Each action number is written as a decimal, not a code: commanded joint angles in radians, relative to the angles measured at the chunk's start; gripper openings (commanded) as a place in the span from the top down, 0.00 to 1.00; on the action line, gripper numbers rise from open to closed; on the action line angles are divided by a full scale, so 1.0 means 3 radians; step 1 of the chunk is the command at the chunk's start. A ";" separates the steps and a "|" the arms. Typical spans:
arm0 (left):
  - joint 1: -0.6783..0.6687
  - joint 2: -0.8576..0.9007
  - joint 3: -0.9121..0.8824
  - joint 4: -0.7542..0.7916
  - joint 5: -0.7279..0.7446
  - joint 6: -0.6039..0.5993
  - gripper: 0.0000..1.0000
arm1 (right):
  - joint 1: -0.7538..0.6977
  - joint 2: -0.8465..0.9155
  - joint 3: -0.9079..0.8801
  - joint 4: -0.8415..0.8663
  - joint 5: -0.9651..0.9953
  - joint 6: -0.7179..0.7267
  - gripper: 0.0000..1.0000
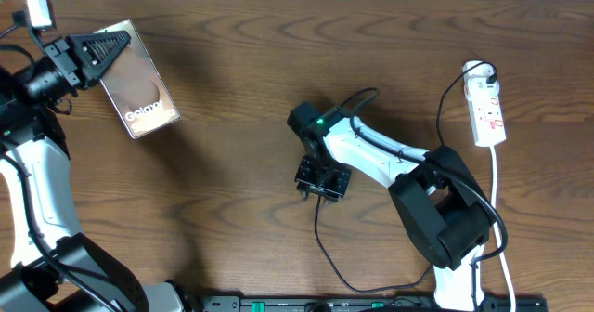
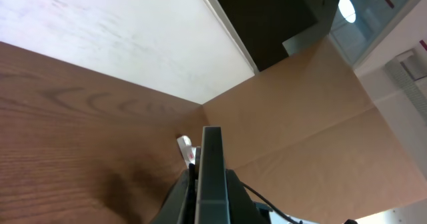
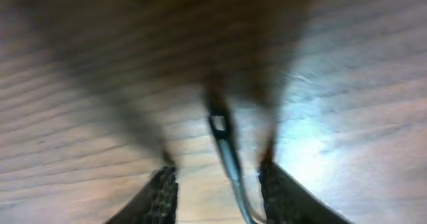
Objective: Plug charger to phone and switch on socket
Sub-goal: 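Lower the right gripper and grasp the cable plug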
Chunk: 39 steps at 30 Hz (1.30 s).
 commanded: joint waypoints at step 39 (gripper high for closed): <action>0.0010 -0.0037 0.0019 0.0025 0.0079 0.0018 0.93 | -0.0024 0.0207 -0.0042 0.0136 0.0314 -0.0098 0.99</action>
